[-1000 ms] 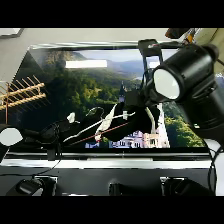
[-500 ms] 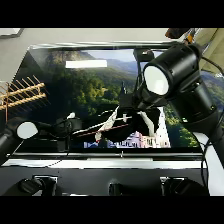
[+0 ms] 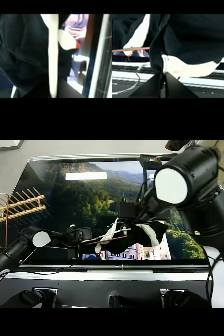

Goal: Fold the clothes and pants, and hang the long-sleeved shirts on hangers.

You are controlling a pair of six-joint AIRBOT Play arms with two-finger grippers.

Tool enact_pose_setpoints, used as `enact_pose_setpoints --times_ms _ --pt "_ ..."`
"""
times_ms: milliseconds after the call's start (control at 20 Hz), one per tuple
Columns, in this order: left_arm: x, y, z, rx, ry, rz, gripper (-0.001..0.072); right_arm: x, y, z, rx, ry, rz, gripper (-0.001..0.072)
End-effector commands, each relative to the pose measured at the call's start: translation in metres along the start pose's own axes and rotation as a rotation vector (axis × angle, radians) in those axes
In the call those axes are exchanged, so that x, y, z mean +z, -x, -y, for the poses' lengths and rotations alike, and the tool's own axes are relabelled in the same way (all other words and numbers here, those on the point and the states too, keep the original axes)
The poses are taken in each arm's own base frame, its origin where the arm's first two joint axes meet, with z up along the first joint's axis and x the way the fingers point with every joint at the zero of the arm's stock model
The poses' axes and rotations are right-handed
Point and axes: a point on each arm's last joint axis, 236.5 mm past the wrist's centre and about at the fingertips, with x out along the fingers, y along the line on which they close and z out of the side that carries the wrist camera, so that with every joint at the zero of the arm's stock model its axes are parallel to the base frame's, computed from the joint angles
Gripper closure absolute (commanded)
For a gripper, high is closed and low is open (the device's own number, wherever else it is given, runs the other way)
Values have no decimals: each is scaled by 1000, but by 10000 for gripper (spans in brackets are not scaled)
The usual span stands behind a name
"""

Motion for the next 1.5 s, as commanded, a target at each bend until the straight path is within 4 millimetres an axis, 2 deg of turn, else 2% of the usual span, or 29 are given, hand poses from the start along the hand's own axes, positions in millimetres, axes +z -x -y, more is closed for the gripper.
enact_pose_setpoints --times_ms 0,100,350,400,500,550,600,800,900,950,1050,1150,1350,1400,1450 --pt "12 -5 -4 24 -17 26 677 2 -1 -2 1 -20 0 660" --pt "16 -9 0 18 -34 29 677 3 -7 -4 -4 -18 -8 660" --pt "38 -9 -6 66 -37 99 677 4 -16 -6 -16 -16 -22 659" --pt "39 -9 -8 71 -27 106 677 3 -16 -5 -20 -16 -27 627" --pt "40 -9 -9 76 -17 110 677 2 -15 -4 -26 -15 -31 410" --pt "40 -8 -9 78 -17 111 677 3 -14 -1 -33 -16 -22 343" --pt "40 -8 -9 78 -17 111 677 8 -11 5 -53 -25 4 324" --pt "40 -8 -9 78 -18 111 678 32 19 47 -162 -104 172 324" --pt "40 -8 -9 78 -18 111 678 38 36 64 -195 -133 239 278" --pt "40 -8 -10 79 -18 111 679 41 48 75 -214 -152 280 278" --pt "40 -8 -9 78 -18 111 678 44 74 96 -242 -169 360 278" --pt "40 -8 -9 78 -17 111 678 39 94 105 -230 -117 390 278" --pt "40 -8 -9 78 -18 111 678 37 105 114 -258 1 404 278" --pt "40 -8 -9 78 -17 111 677 40 105 120 -296 5 410 278" --pt "40 -8 -9 77 -10 111 678 44 107 135 -371 -16 432 278"
